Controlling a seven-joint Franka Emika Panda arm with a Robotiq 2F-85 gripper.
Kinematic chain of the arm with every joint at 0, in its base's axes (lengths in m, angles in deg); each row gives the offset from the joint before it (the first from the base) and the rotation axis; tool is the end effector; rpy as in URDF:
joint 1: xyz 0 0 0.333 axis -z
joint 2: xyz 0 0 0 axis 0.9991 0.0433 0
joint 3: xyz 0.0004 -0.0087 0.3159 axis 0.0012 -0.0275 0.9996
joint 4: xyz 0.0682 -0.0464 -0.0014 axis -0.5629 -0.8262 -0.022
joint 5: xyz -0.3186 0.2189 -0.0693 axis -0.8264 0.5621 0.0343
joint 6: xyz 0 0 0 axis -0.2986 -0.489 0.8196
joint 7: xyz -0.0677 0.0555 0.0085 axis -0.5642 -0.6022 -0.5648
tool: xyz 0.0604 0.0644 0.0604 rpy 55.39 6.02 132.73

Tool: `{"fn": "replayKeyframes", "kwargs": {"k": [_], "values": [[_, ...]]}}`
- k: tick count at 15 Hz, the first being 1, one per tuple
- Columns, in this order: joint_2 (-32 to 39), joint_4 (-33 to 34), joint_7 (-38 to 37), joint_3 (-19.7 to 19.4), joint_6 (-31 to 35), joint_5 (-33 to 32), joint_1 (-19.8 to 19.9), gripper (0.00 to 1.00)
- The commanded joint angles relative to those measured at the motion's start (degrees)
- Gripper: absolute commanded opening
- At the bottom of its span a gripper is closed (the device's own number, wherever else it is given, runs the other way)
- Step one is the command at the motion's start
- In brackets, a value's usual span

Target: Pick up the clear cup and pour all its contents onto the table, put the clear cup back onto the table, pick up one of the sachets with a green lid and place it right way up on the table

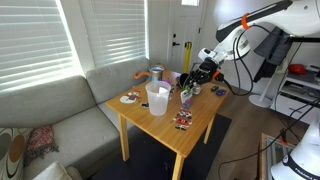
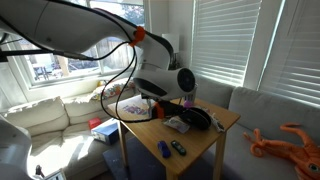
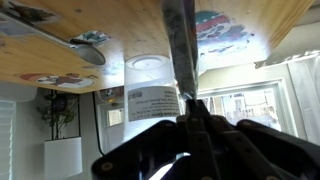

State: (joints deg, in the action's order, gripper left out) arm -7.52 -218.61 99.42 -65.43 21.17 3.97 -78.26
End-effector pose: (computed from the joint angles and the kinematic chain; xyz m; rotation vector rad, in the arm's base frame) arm 0.4777 -0.1135 0.4162 -1.9441 -1.2324 -0.9910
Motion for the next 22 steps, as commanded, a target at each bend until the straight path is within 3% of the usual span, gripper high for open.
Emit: {"fn": "replayKeyframes", "kwargs": {"k": [1,11,17,22], "values": [[-0.39,-1.90,1.50,-0.28,-0.04,0.59,1.07,0.32],[-2.12,-2.02,1.19,-0.17,-0.22,-0.16,1.55,0.98],[-5.91,0.53,-3.10,0.16,-1.30,-2.43,1.41,1.00],[-9.33,4.65,-15.36,1.84,2.04,-3.87,0.92,1.00]]}}
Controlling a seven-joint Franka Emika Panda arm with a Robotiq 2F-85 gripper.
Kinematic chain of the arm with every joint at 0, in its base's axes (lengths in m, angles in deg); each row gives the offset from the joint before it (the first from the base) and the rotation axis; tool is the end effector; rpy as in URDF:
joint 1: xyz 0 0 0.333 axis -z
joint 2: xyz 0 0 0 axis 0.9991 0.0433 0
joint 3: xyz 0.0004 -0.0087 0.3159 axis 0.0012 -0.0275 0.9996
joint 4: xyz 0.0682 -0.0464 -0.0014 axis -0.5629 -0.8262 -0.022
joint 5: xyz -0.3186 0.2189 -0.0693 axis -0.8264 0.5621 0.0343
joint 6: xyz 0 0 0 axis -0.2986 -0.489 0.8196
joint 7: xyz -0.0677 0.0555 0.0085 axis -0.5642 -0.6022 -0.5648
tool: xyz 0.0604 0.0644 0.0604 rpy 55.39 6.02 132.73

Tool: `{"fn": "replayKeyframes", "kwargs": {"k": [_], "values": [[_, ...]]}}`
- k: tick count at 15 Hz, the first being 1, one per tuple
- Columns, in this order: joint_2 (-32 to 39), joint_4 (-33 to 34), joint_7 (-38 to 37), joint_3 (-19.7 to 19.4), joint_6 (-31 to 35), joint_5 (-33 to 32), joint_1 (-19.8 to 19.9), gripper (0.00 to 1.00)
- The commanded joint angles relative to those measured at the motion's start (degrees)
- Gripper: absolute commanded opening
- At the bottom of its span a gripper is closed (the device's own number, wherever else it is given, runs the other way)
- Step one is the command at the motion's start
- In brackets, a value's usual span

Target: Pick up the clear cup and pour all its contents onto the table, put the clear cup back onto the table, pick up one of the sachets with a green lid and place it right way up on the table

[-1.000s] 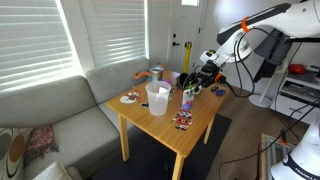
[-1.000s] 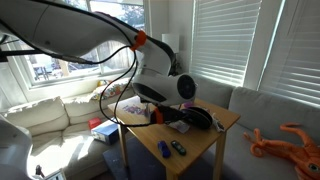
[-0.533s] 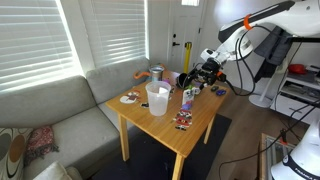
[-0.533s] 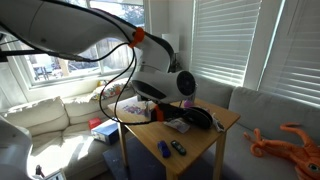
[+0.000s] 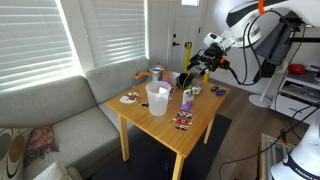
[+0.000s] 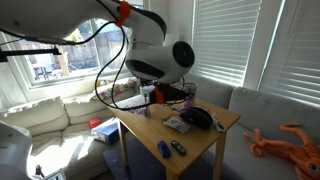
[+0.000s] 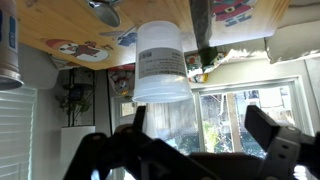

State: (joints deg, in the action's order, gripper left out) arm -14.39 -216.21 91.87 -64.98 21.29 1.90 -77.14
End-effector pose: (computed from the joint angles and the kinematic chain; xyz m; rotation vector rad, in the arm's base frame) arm 0.4683 -0.1214 0.4914 -2.0075 -1.2175 -1.0580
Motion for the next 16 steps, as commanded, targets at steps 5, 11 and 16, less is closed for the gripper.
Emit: {"fn": "replayKeyframes", "kwargs": {"k": [5,11,16], "values": [[-3.48,5.94,-26.29,6.20,15.82,-5.00,-1.28,1.00],[-2.25,9.64,-50.89,9.73,17.83,-17.54,-2.46,1.00],[-1.66,12.61,-63.16,8.48,13.16,-25.73,-5.45,1.00]]}}
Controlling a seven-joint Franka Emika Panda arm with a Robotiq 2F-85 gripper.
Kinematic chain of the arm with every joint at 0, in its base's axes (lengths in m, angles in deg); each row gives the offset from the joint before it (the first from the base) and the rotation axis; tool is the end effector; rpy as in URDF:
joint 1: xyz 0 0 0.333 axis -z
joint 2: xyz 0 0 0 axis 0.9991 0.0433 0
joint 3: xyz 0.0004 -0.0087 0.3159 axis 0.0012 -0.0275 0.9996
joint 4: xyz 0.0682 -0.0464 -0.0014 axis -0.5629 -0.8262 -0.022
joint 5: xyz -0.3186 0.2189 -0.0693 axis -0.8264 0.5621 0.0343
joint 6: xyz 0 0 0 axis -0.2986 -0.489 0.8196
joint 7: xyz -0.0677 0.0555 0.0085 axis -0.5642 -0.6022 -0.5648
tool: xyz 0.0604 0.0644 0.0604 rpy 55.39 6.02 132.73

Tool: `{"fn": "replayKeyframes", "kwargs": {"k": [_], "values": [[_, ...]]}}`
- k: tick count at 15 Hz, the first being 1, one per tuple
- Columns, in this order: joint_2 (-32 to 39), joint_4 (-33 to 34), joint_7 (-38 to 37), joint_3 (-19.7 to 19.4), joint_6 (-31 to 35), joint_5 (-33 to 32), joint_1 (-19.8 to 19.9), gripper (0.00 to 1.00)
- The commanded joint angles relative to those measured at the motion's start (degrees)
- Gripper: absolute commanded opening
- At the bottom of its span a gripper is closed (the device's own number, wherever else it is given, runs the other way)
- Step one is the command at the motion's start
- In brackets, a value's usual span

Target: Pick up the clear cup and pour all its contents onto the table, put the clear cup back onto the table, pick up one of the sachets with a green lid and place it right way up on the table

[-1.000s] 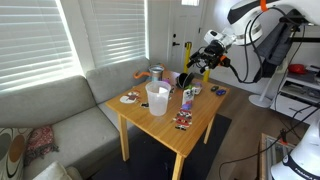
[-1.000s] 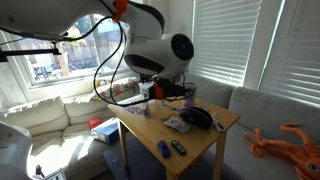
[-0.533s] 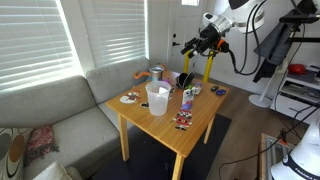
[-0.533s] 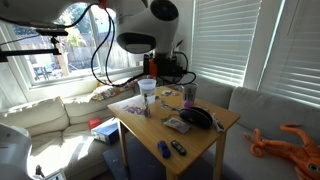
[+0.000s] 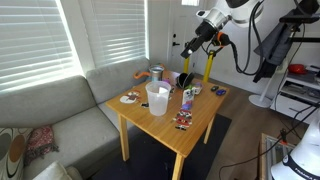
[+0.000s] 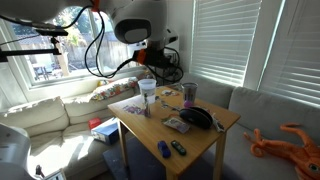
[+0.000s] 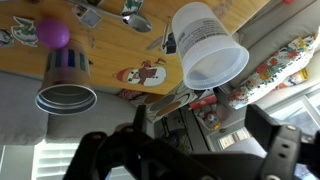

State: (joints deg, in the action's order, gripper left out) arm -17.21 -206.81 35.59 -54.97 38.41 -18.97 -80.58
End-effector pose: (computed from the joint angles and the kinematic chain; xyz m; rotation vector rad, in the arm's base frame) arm 0.5061 -0.0517 0.5975 -2.5824 -0.5986 -0.8161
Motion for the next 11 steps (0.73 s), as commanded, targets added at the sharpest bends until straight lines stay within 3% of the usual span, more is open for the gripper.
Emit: {"fn": "replayKeyframes", "kwargs": {"k": [1,4,11], "values": [[0.03,0.51,-2.70,-2.56,-0.65,-2.31,-3.17,1.00],[0.16,1.30,-5.66,-2.58,-1.65,-4.80,-3.53,1.00],[0.20,1.23,-5.26,-3.82,-1.86,-3.84,-4.69,1.00]]}}
